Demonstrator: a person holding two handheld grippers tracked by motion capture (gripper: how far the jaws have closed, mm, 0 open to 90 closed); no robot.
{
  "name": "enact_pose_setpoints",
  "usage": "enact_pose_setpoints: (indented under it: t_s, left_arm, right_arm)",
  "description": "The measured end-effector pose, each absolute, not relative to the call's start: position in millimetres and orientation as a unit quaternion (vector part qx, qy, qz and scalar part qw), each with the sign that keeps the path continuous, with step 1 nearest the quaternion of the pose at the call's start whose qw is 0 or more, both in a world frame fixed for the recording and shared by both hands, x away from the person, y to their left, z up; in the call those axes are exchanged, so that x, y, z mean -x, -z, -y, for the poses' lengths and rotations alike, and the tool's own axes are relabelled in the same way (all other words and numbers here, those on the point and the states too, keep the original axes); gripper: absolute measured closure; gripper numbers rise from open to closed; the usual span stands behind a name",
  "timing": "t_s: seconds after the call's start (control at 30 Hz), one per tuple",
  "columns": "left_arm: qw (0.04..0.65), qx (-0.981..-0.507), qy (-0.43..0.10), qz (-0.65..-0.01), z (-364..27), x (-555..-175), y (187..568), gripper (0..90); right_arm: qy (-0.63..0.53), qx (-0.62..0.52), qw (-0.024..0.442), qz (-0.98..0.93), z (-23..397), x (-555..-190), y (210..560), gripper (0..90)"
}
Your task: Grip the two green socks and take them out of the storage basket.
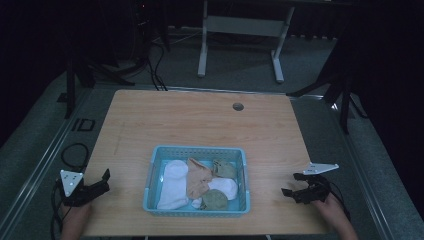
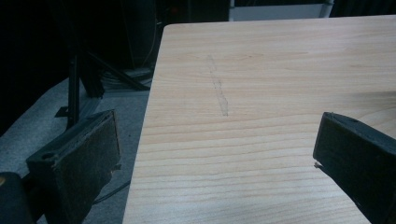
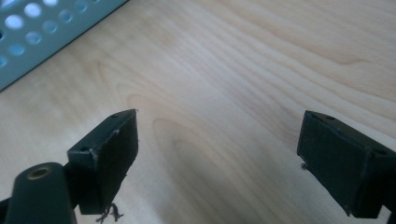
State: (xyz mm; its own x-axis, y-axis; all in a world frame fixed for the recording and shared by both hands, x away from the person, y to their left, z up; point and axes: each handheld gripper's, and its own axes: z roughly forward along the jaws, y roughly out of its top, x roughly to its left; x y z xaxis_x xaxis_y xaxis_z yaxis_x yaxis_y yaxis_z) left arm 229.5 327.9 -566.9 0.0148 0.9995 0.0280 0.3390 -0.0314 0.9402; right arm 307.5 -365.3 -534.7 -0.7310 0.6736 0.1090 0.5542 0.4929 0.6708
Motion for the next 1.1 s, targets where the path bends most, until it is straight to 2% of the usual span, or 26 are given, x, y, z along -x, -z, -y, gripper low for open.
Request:
enact_pose_setpoints:
  t_s: [0.2,0.57,0.67,1.1]
  left_arm:
    - [0.397,-0.592,-0.415,-0.566,-327,-230,567,0.4]
    - [0.399,-0.591,-0.413,-0.566,-327,-229,567,0.3]
    - [0.399,-0.591,-0.413,-0.567,-328,-229,567,0.3]
    - [0.399,-0.591,-0.411,-0.567,-328,-229,567,0.4]
  right_arm:
    - [-0.349,-0.318,0.060,-0.880,353,-307,532,12.4]
    - [-0.315,-0.266,0.045,-0.910,336,-305,524,13.2]
    - [-0.304,-0.260,0.027,-0.916,332,-305,521,13.2]
    - [-0.280,-0.192,0.028,-0.940,312,-298,495,12.4]
